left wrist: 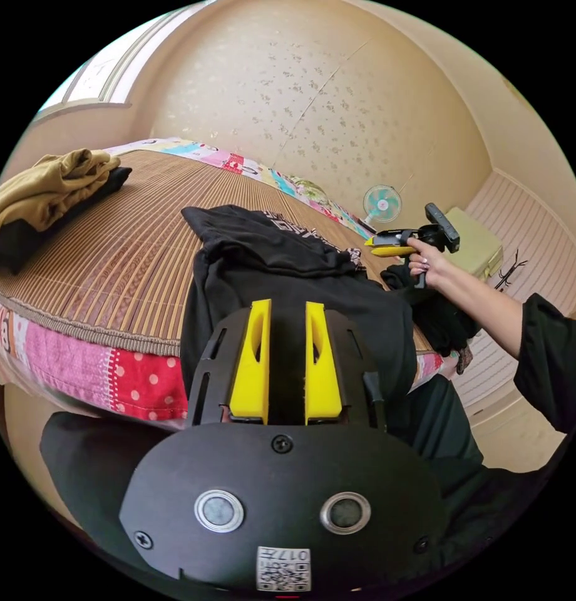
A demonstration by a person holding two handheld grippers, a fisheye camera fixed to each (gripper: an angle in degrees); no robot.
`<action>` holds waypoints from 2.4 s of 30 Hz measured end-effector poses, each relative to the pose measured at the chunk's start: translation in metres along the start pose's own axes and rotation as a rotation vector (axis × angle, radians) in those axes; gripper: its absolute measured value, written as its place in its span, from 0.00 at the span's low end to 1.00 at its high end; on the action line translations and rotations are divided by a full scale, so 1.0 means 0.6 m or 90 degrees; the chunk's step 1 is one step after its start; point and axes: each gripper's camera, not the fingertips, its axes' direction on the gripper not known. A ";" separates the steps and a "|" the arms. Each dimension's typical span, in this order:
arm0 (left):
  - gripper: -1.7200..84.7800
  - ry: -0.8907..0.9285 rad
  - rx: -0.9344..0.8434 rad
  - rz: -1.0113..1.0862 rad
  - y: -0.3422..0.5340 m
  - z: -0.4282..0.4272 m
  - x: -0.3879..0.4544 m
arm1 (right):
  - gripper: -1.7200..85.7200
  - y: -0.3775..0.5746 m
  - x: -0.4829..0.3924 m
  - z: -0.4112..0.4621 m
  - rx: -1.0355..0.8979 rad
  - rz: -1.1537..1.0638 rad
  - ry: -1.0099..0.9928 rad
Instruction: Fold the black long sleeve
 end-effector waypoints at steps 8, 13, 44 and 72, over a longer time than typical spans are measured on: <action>0.12 -0.003 -0.012 0.011 -0.007 0.015 -0.004 | 0.05 0.007 -0.006 -0.066 0.062 -0.002 -0.112; 0.11 0.016 -0.002 -0.015 -0.012 0.019 -0.019 | 0.04 0.126 0.047 -0.175 0.167 0.059 -0.139; 0.08 0.006 0.022 -0.024 -0.014 0.019 -0.045 | 0.03 0.229 0.438 -0.687 0.391 -0.001 0.008; 0.07 0.058 0.031 -0.074 -0.006 0.000 -0.075 | 0.12 0.412 0.726 -0.594 0.328 0.494 -0.270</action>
